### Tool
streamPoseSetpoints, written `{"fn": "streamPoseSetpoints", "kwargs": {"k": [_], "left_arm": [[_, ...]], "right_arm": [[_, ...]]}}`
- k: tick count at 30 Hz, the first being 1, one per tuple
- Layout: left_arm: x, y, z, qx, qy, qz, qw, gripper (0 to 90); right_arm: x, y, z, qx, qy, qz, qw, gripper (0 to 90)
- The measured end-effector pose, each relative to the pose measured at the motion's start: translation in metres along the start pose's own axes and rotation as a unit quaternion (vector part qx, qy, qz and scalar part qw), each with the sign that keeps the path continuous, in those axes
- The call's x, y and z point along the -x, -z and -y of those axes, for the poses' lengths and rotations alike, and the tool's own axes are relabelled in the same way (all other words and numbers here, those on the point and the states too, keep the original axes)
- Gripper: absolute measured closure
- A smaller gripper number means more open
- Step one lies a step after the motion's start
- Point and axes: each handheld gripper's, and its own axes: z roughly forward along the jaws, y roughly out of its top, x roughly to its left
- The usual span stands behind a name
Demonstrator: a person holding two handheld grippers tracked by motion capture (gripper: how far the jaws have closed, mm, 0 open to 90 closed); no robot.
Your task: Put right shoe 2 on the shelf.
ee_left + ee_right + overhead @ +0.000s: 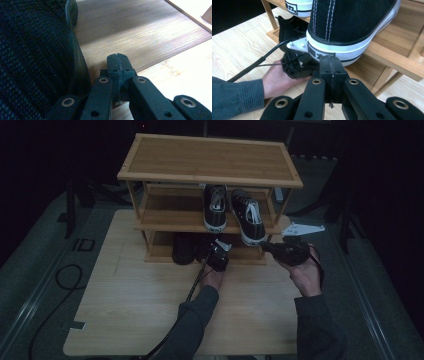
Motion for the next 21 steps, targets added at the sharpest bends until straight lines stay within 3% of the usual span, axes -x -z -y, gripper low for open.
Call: {"fn": "streamPoseSetpoints", "kwargs": {"k": [16, 21], "left_arm": [[0.0, 0.0, 0.0, -0.001, 0.0, 0.0, 1.0, 90.0], [0.0, 0.0, 0.0, -0.001, 0.0, 0.0, 1.0, 90.0]], "right_arm": [[0.001, -0.018, -0.008, -0.002, -0.003, 0.006, 1.0, 90.0], [0.001, -0.023, -0.011, -0.004, -0.001, -0.003, 1.0, 90.0]]}}
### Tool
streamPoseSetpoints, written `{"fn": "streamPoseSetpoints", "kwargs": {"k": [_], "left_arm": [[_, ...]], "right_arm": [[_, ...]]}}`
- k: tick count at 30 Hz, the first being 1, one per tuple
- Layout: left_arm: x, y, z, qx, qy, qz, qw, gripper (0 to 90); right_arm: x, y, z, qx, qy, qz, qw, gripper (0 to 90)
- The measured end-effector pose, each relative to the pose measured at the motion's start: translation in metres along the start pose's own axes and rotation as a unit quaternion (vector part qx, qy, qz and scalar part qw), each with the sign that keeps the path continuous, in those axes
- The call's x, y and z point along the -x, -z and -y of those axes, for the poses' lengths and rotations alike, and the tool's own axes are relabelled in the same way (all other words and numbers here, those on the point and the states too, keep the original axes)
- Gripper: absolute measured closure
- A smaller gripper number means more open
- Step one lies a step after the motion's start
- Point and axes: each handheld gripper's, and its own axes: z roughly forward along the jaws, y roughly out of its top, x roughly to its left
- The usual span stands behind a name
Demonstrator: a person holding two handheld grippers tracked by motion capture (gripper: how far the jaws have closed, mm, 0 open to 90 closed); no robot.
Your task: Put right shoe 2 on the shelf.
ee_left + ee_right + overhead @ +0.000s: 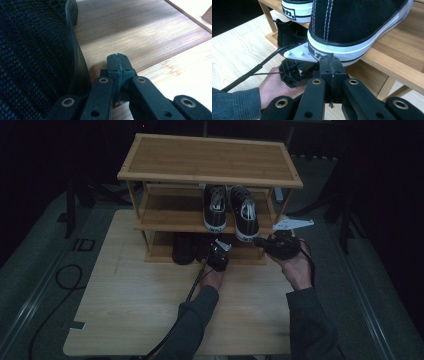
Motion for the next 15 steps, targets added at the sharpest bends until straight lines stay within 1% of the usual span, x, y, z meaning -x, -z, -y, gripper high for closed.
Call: {"fn": "streamPoseSetpoints", "kwargs": {"k": [8, 15], "left_arm": [[0.0, 0.0, 0.0, 0.001, -0.003, 0.0, 1.0, 90.0], [0.0, 0.0, 0.0, 0.002, 0.0, -0.001, 1.0, 90.0]], "right_arm": [[-0.006, -0.01, -0.008, -0.005, 0.012, -0.012, 0.9998, 90.0], [-0.004, -0.015, -0.01, -0.008, 0.012, -0.019, 0.9997, 90.0]]}}
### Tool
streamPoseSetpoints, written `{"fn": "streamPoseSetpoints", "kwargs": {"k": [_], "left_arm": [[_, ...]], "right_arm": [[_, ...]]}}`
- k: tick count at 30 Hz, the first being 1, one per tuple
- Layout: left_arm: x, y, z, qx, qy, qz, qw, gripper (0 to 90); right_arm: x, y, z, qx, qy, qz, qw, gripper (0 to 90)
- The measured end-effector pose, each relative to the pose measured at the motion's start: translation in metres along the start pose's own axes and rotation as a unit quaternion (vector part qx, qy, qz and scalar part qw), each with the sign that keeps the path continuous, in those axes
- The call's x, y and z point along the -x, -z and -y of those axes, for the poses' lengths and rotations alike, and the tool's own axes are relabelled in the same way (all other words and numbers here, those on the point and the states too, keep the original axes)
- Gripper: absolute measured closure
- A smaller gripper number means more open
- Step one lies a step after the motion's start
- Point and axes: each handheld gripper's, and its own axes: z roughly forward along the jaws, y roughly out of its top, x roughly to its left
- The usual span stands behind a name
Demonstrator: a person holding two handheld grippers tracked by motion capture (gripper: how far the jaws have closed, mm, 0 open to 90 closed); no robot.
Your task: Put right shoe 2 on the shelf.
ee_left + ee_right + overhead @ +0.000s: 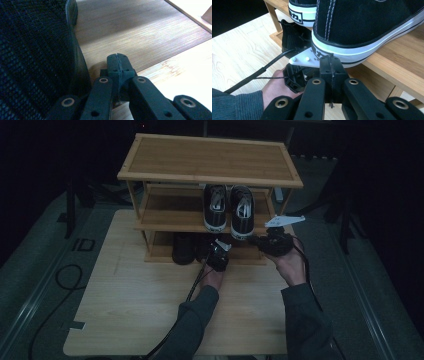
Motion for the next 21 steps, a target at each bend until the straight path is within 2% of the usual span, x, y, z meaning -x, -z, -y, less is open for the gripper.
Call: {"fn": "streamPoseSetpoints", "kwargs": {"k": [13, 21], "left_arm": [[0.0, 0.0, 0.0, -0.001, -0.001, 0.0, 1.0, 90.0], [0.0, 0.0, 0.0, 0.002, 0.003, -0.001, 1.0, 90.0]], "right_arm": [[0.004, -0.005, -0.006, -0.01, 0.005, -0.013, 0.9999, 90.0], [0.011, -0.001, -0.008, -0.017, 0.008, -0.003, 0.9998, 90.0]]}}
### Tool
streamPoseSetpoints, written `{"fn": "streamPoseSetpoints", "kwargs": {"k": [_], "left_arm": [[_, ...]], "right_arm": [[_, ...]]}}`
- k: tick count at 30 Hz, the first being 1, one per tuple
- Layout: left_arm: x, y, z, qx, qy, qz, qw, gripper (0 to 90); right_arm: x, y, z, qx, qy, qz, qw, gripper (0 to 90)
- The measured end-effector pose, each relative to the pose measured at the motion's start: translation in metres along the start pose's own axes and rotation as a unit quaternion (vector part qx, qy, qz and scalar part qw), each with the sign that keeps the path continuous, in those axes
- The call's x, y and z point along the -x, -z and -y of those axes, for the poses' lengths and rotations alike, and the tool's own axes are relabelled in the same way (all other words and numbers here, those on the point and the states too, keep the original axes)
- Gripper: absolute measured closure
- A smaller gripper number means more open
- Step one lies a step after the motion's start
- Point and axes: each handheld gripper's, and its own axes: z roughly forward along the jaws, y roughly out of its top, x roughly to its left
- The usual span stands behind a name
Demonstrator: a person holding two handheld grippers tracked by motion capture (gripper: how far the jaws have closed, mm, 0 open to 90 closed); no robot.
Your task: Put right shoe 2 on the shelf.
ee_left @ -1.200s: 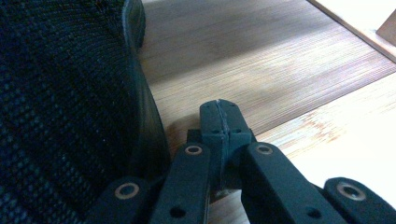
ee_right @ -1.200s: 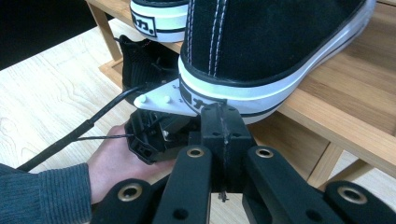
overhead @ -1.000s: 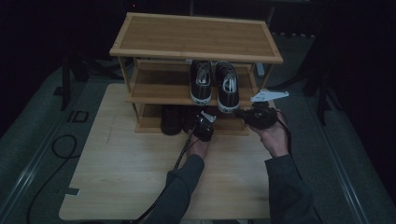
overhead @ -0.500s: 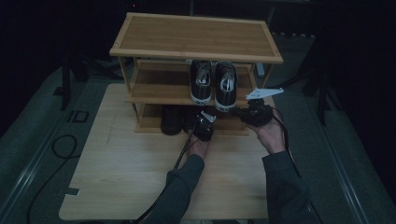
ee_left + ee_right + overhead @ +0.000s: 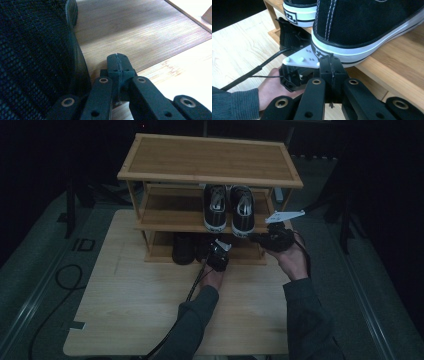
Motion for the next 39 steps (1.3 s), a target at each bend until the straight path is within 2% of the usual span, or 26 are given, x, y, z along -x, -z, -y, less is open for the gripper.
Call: {"fn": "streamPoseSetpoints", "kwargs": {"k": [8, 18, 39], "left_arm": [[0.0, 0.001, 0.0, -0.004, -0.004, 0.0, 1.0, 90.0], [0.0, 0.0, 0.0, -0.003, -0.001, 0.002, 1.0, 90.0], [0.0, 0.001, 0.0, -0.002, -0.002, -0.005, 1.0, 90.0]], "right_arm": [[0.004, 0.002, 0.001, 0.0, 0.0, 0.009, 1.0, 90.0], [-0.003, -0.011, -0.007, -0.005, 0.009, -0.002, 0.9999, 90.0], [-0.005, -0.019, -0.014, -0.013, 0.018, -0.011, 0.9997, 90.0]]}}
